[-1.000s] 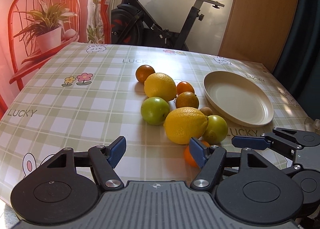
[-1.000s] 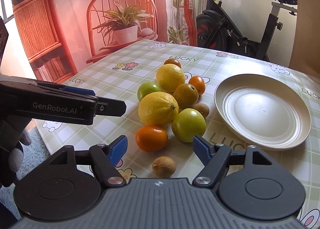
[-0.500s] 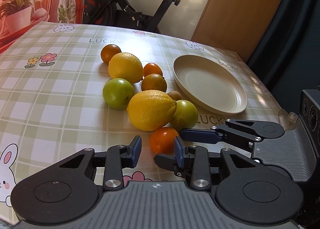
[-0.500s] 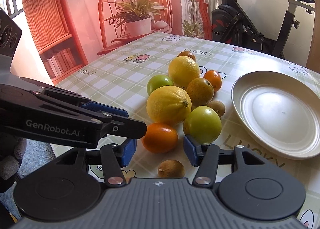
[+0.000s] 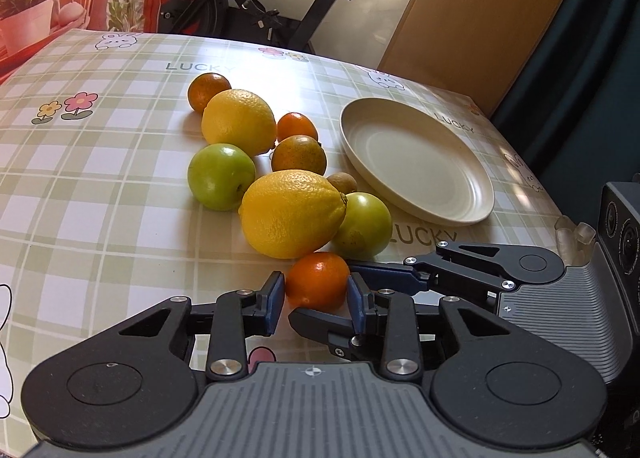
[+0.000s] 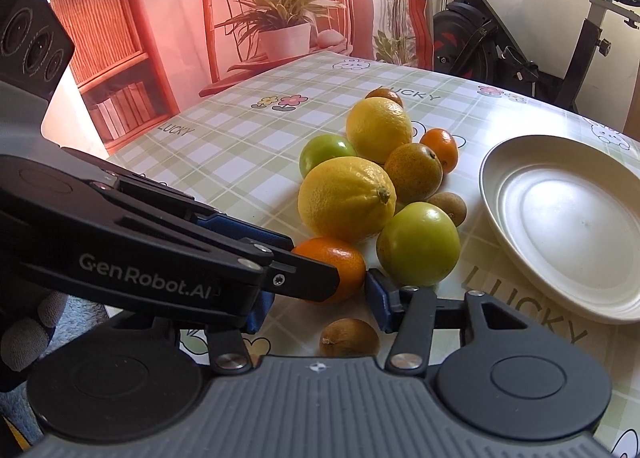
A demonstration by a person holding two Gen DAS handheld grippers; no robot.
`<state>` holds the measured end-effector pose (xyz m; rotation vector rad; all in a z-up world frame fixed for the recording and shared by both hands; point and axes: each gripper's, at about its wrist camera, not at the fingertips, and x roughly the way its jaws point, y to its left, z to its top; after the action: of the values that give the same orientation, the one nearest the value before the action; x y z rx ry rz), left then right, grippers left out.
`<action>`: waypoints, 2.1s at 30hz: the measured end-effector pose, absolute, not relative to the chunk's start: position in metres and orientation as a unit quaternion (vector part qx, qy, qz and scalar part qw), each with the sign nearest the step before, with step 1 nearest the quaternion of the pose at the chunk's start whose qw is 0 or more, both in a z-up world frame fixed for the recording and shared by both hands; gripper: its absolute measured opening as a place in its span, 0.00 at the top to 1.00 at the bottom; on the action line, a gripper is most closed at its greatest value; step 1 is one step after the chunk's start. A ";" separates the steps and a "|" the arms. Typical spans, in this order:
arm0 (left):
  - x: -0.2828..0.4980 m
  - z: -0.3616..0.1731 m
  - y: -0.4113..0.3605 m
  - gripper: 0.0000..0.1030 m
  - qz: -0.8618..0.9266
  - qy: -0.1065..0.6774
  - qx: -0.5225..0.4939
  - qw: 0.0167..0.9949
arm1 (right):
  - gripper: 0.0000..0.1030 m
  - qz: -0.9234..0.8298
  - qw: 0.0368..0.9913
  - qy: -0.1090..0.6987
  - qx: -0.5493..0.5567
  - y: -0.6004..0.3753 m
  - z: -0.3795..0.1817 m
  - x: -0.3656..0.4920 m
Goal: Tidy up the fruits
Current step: 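Carry the small orange with the left gripper over the white plate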
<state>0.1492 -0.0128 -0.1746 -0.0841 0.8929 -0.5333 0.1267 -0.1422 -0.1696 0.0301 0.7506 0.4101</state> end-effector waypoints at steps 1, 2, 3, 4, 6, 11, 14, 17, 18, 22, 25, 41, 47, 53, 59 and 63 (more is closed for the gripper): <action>0.148 -0.173 -0.013 0.65 -0.256 0.424 -0.039 0.868 | 0.54 0.200 0.910 0.363 0.016 -0.143 -0.169 0.127; 0.147 -0.170 -0.012 0.65 -0.256 0.420 -0.037 0.870 | 0.55 0.201 0.910 0.362 0.017 -0.143 -0.168 0.126; 0.145 -0.167 -0.012 0.65 -0.258 0.416 -0.036 0.871 | 0.55 0.201 0.911 0.359 0.016 -0.144 -0.167 0.125; 0.143 -0.162 -0.013 0.65 -0.259 0.411 -0.035 0.873 | 0.55 0.200 0.913 0.355 0.015 -0.144 -0.165 0.124; 0.140 -0.154 -0.015 0.65 -0.262 0.401 -0.030 0.878 | 0.55 0.199 0.917 0.346 0.014 -0.145 -0.159 0.120; 0.137 -0.132 -0.023 0.65 -0.272 0.371 -0.017 0.888 | 0.55 0.192 0.929 0.317 0.013 -0.149 -0.142 0.111; 0.143 -0.121 -0.031 0.65 -0.283 0.359 -0.009 0.890 | 0.55 0.182 0.937 0.299 0.013 -0.154 -0.131 0.110; 0.151 -0.111 -0.044 0.65 -0.293 0.343 0.000 0.892 | 0.55 0.170 0.942 0.288 0.018 -0.163 -0.121 0.114; 0.155 -0.108 -0.049 0.65 -0.297 0.341 0.000 0.892 | 0.55 0.165 0.944 0.283 0.019 -0.168 -0.118 0.116; 0.171 -0.107 -0.065 0.65 -0.317 0.341 -0.005 0.885 | 0.55 0.146 0.951 0.273 0.016 -0.184 -0.109 0.127; 0.187 -0.114 -0.078 0.65 -0.327 0.350 -0.003 0.878 | 0.55 0.132 0.953 0.272 0.012 -0.196 -0.108 0.136; 0.242 -0.152 -0.112 0.65 -0.301 0.394 -0.005 0.868 | 0.55 0.094 0.948 0.296 0.062 -0.243 -0.152 0.185; 0.254 -0.159 -0.123 0.65 -0.292 0.400 0.012 0.869 | 0.55 0.089 0.946 0.303 0.076 -0.248 -0.166 0.200; 0.263 -0.164 -0.130 0.64 -0.286 0.405 0.022 0.868 | 0.55 0.084 0.944 0.308 0.080 -0.252 -0.172 0.208; 0.269 -0.168 -0.132 0.64 -0.282 0.406 0.029 0.869 | 0.55 0.076 0.942 0.313 0.091 -0.253 -0.176 0.215; 0.271 -0.168 -0.129 0.64 -0.278 0.406 0.023 0.870 | 0.55 0.069 0.943 0.312 0.097 -0.252 -0.178 0.217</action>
<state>0.2705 -0.1291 -0.1679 0.0473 0.8487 -0.5823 0.2169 -0.2523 -0.1785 0.1970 0.6354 0.1411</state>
